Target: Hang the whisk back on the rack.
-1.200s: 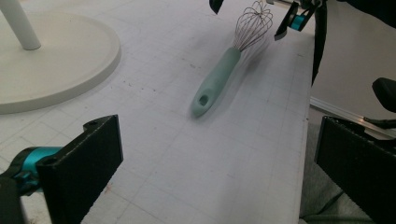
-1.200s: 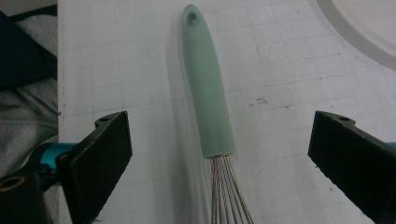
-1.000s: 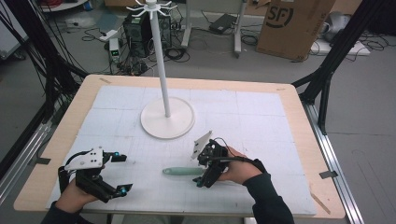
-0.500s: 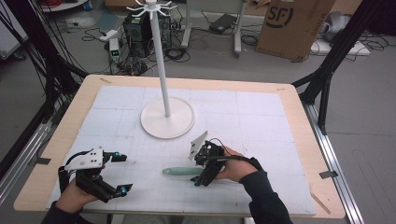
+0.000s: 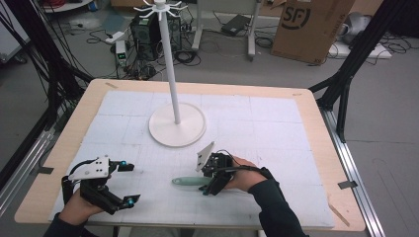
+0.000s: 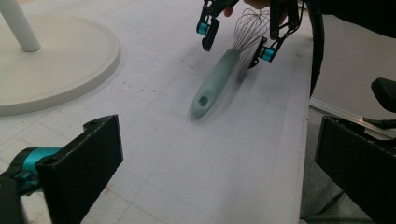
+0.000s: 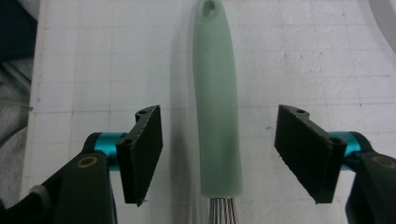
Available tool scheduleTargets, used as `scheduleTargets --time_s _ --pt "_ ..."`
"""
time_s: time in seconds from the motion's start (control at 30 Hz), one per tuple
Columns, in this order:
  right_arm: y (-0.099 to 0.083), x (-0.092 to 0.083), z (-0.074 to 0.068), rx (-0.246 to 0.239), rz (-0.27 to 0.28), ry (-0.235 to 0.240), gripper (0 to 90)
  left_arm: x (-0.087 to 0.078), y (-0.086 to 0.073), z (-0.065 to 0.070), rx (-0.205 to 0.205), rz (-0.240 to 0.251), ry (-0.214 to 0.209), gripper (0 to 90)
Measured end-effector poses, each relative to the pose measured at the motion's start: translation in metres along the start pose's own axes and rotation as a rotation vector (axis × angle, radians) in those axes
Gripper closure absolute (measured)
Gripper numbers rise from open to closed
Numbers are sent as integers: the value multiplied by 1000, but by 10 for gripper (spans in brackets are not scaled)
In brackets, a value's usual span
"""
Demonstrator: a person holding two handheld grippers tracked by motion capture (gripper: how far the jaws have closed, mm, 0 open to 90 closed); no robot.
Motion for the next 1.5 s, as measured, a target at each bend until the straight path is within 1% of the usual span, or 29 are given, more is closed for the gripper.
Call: scheduleTargets --time_s 0.07,0.1,0.17,0.23,0.37,0.43,0.47,0.5,0.6,0.63,0.7,0.77,0.8,0.83,0.9,0.93,1.0,1.1,1.13,1.27,1.37,1.5 --pt "0 3 0 -2 -8 6 343 0 0 0 0 -1 0 17" --pt "0 3 1 -9 -13 0 355 0 0 0 1 0 -1 17" --pt "-1 6 1 -8 -15 9 386 0 0 0 0 0 -2 17" --pt "-1 7 1 -10 -30 13 410 0 0 0 -2 0 -1 17" --pt "-2 12 2 -5 -53 28 435 0 -1 -1 -2 -2 -3 17" --pt "-3 14 3 -6 -58 22 445 1 -1 -1 -2 -3 -4 17" --pt "-3 14 2 0 -64 30 455 1 -1 -1 -3 -3 -5 17" --pt "-3 14 3 0 -71 24 467 1 -1 -1 -3 -3 -4 17" --pt "-3 16 3 -4 -72 26 493 1 -1 -1 -2 -5 -5 17" --pt "-3 15 3 -4 -75 24 510 1 -1 -1 -2 -5 -4 17" --pt "-3 16 2 -6 -73 38 562 1 -1 -1 -1 -6 -5 17" --pt "-3 15 1 0 -79 48 606 1 -1 -1 -2 -7 -1 17" --pt "-3 15 1 8 -78 56 638 1 -1 0 -4 -5 -2 17" --pt "-3 14 2 14 -80 54 674 1 -1 0 -4 -6 -1 17" --pt "-4 15 3 26 -80 63 677 1 -1 0 -5 -6 -2 17" --pt "-3 15 3 23 -82 63 680 1 -1 0 -3 -8 -1 16" --pt "-2 15 2 11 -89 50 684 1 -1 0 -5 -6 -1 16" --pt "-2 14 0 25 -100 40 686 2 -2 0 -3 -9 -3 17" --pt "-2 15 1 42 -98 46 687 2 -2 0 -5 -9 -2 17" --pt "-2 15 3 50 -101 64 686 1 -2 0 -3 -8 -2 17" --pt "-1 15 3 56 -107 57 684 1 -2 0 -6 -7 -1 17" --pt "0 15 3 65 -119 61 688 2 -2 0 -3 -11 -1 17"
Point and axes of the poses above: each handheld gripper's, and its own axes: x roughly forward along the jaws, y roughly out of its top, z roughly to its right, the point moved 2 cm from there along x, roughly forward along the jaws, and after that the axes turned 2 degrees about z, right-handed, at the moved point
